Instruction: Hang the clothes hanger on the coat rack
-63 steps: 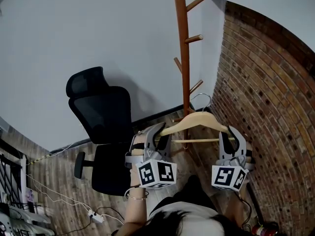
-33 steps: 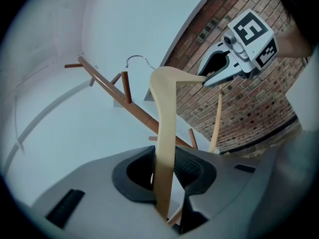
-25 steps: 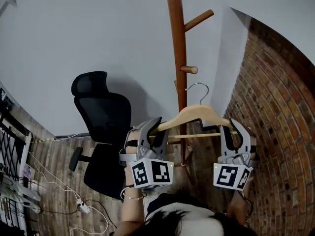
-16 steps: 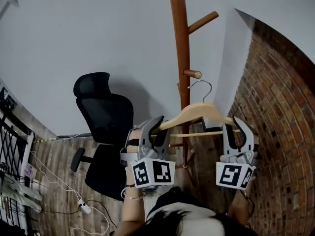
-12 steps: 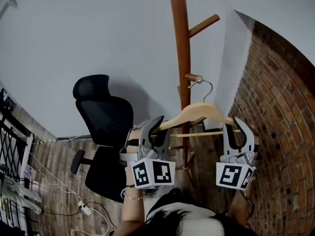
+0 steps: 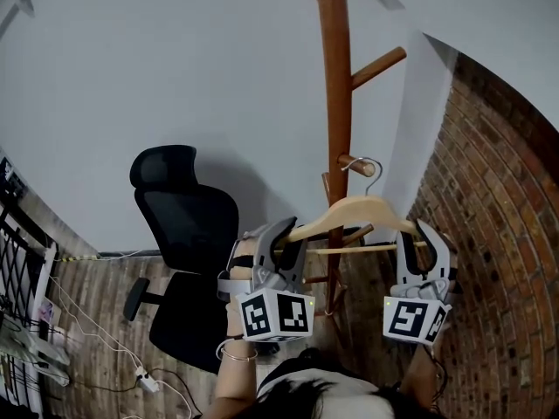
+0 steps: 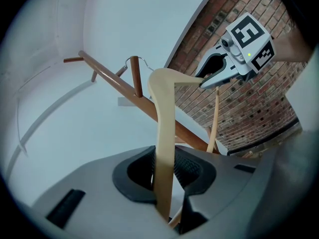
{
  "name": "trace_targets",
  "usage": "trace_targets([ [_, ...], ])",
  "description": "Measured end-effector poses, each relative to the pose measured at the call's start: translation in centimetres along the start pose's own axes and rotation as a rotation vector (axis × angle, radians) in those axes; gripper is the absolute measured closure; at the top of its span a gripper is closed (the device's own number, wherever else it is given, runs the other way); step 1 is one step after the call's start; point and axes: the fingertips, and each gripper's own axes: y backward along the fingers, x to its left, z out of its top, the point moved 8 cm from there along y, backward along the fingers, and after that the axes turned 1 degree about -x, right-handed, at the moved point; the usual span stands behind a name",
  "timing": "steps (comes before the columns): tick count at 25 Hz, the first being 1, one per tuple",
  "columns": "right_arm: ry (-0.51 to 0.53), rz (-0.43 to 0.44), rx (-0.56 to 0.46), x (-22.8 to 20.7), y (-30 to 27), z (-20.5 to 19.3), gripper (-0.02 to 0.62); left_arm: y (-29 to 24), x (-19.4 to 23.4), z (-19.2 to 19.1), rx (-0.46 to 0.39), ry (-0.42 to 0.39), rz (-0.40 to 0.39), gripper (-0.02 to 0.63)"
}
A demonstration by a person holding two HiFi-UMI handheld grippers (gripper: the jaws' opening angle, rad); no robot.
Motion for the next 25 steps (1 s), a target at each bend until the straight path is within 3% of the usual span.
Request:
trace_targets([
  [25,-0.015,0.061,0.066,2.8,-3.7,-1.6,0.477,-2.7,-1.3,-3.7,0.052,0.007,-0.062,0.518],
])
